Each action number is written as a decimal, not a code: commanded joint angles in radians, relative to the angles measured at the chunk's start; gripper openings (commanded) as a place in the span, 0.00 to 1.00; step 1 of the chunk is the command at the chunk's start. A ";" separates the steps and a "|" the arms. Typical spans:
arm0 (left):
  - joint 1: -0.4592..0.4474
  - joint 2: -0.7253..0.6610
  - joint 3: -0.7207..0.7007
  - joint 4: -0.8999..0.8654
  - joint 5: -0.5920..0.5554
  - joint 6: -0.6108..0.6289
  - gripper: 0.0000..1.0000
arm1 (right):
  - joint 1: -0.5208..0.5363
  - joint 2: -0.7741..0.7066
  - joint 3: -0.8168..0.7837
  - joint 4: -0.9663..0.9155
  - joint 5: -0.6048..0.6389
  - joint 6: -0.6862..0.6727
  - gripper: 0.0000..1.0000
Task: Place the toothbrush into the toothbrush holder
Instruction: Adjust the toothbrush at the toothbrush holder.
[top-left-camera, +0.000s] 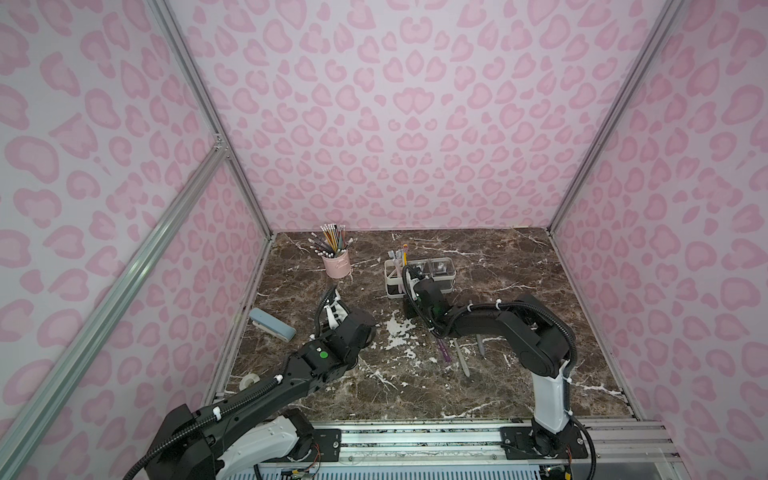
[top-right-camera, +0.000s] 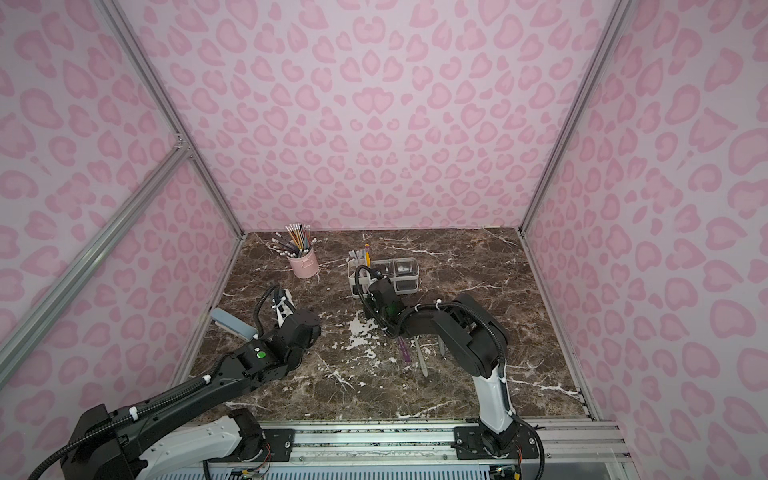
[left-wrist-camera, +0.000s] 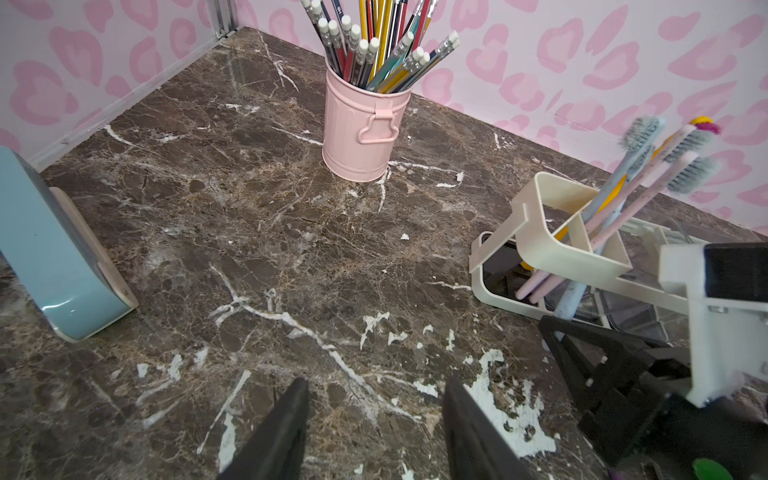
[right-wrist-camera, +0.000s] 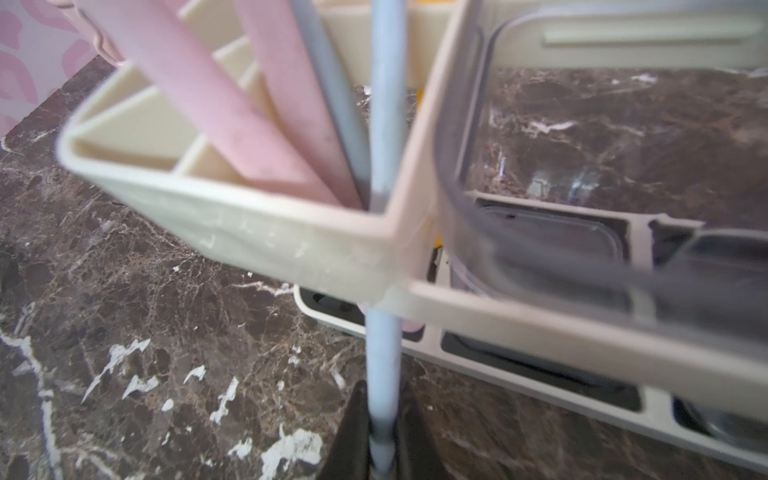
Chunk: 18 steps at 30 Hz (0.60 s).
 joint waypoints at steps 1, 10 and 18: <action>0.001 0.003 -0.002 0.046 -0.001 -0.014 0.55 | 0.002 -0.004 0.011 0.060 0.011 -0.009 0.02; 0.002 0.014 -0.001 0.052 0.007 -0.012 0.54 | 0.000 0.009 -0.006 0.123 0.046 -0.008 0.02; 0.001 0.014 -0.010 0.056 0.005 -0.015 0.54 | -0.009 0.040 -0.014 0.160 0.061 0.000 0.02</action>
